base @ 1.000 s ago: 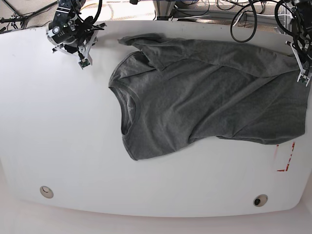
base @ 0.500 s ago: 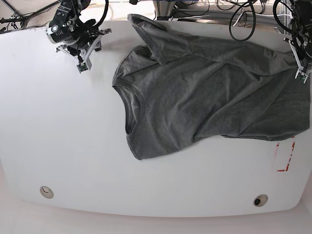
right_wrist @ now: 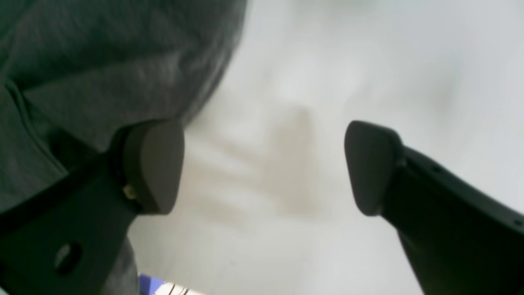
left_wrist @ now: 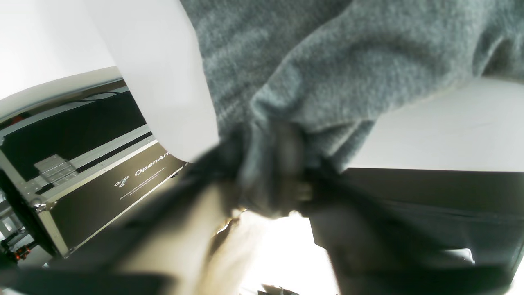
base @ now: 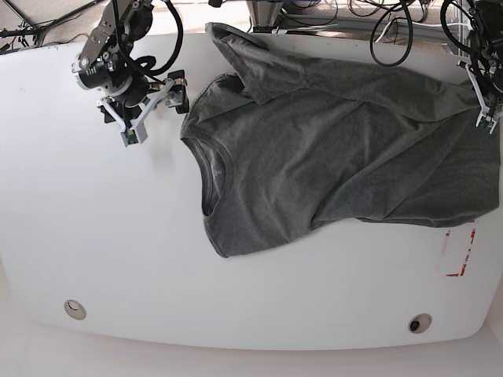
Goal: Fold the T-shirt properly
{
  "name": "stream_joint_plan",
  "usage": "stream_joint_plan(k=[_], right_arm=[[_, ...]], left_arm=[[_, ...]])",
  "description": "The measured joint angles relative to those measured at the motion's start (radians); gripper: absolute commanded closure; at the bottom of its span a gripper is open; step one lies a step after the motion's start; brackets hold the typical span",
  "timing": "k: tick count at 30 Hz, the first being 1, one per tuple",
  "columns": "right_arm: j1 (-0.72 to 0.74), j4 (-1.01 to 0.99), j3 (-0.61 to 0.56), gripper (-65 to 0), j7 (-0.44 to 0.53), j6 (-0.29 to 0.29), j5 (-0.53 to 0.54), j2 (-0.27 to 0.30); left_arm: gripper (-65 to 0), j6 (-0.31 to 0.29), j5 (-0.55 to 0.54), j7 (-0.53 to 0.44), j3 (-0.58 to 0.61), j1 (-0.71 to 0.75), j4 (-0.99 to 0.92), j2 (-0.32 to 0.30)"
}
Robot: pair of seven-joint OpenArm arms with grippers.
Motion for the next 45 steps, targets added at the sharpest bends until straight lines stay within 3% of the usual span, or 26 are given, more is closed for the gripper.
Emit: stream_joint_plan(k=[3, 6, 11, 21, 26, 34, 45], right_arm=[[0.081, -0.064, -0.001, -54.2, 0.01, -0.001, 0.003, -0.002], [0.154, -0.142, -0.006, -53.0, 0.025, 0.0, 0.007, 0.009], [0.261, -0.254, -0.01, -53.0, 0.095, 0.0, 0.007, 0.046], [0.48, -0.508, -0.017, -52.6, 0.134, -0.005, -0.002, 0.082], [0.558, -0.62, -0.078, -52.6, 0.206, -0.005, 0.0, 0.094], [0.617, -0.828, -0.179, -52.6, 0.393, -0.005, 0.0, 0.091], [0.641, -1.033, -0.322, -52.6, 0.652, -0.008, -0.062, 0.151]], left_arm=[[-43.6, 0.0, -0.002, 0.0, 0.0, 0.0, 0.0, 0.0], [-49.0, 0.0, -0.004, 0.001, 0.0, -0.002, 0.0, 0.0], [-46.1, 0.0, -0.003, 0.012, 0.0, -0.032, 0.0, 0.003], [-45.6, 0.0, -0.004, 0.018, 0.0, -0.069, 0.001, 0.002], [-45.4, 0.0, -0.007, 0.007, 0.0, -0.103, 0.001, 0.005], [-45.3, 0.0, 0.004, 0.02, 0.0, -0.099, 0.002, 0.005], [-45.3, 0.0, -0.004, 0.015, 0.0, -0.103, 0.002, 0.005]])
